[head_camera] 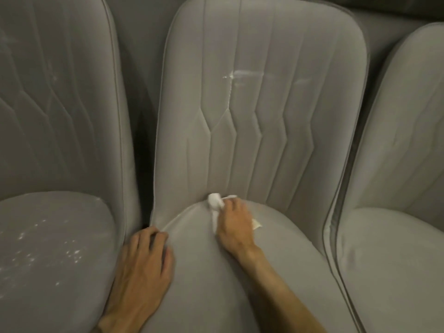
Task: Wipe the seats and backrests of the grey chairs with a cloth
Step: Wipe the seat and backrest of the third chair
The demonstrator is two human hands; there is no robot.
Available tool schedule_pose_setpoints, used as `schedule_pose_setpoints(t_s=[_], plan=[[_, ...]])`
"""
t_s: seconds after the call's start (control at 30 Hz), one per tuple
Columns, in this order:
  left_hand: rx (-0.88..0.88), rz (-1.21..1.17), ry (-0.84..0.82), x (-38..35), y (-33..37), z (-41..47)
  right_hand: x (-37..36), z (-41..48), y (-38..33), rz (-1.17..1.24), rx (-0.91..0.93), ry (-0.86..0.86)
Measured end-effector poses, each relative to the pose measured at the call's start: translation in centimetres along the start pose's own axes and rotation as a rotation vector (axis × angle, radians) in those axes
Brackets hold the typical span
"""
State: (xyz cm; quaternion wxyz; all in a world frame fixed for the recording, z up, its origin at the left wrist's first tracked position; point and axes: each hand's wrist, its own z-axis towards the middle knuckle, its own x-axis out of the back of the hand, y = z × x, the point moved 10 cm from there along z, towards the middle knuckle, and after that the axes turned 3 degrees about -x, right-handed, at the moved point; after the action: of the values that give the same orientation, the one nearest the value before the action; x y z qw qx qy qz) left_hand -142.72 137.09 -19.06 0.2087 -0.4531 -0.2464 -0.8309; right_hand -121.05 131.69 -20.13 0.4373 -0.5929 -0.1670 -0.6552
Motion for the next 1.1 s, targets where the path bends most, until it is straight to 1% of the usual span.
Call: schedule_pose_setpoints(t_s=[0.07,0.1,0.17,0.3,0.4,0.5,0.6,0.7,0.77,0.8,0.83,0.9,0.97,1.03,1.1], plan=[[-0.032,0.021,0.004,0.1,0.4,1.6,-1.6,0.3,-4.1,0.101,0.098,-0.100],[-0.034,0.028,0.014,0.2,0.5,3.0,-1.7,0.5,-4.8,0.131,0.102,-0.119],[-0.041,0.029,0.065,1.0,0.6,5.9,-0.2,0.8,-4.0,0.195,0.058,-0.057],[-0.107,0.047,0.249,3.6,1.8,12.0,7.7,1.8,-0.4,0.318,0.033,0.291],[-0.131,0.062,0.381,5.6,2.7,16.0,14.9,4.4,0.8,0.256,0.072,0.545],[-0.194,0.057,0.492,7.8,4.1,19.5,20.4,6.5,1.5,0.150,0.111,0.710],[-0.264,0.057,0.533,10.0,5.8,23.4,24.8,7.8,2.4,0.097,0.125,0.861],[-0.267,0.022,0.537,11.9,6.8,27.0,28.9,8.9,3.5,0.063,0.118,1.005],[-0.256,0.017,0.556,12.1,6.8,28.0,30.4,9.2,4.0,0.037,0.132,1.081],[-0.254,0.021,0.571,12.1,6.8,28.0,30.2,9.3,4.1,0.016,0.148,1.080],[-0.256,0.028,0.589,12.0,6.8,27.9,29.4,9.5,4.1,-0.018,0.164,1.039],[-0.265,0.038,0.618,11.9,6.8,27.8,26.2,9.9,4.4,-0.100,0.171,0.900],[-0.270,0.040,0.627,11.8,6.7,27.8,24.3,9.7,4.7,-0.143,0.163,0.838],[-0.278,0.041,0.628,11.8,6.7,28.0,25.2,10.5,4.7,-0.166,0.181,0.840],[-0.278,0.042,0.633,11.6,6.7,28.1,28.0,12.3,4.4,-0.211,0.191,0.894]])
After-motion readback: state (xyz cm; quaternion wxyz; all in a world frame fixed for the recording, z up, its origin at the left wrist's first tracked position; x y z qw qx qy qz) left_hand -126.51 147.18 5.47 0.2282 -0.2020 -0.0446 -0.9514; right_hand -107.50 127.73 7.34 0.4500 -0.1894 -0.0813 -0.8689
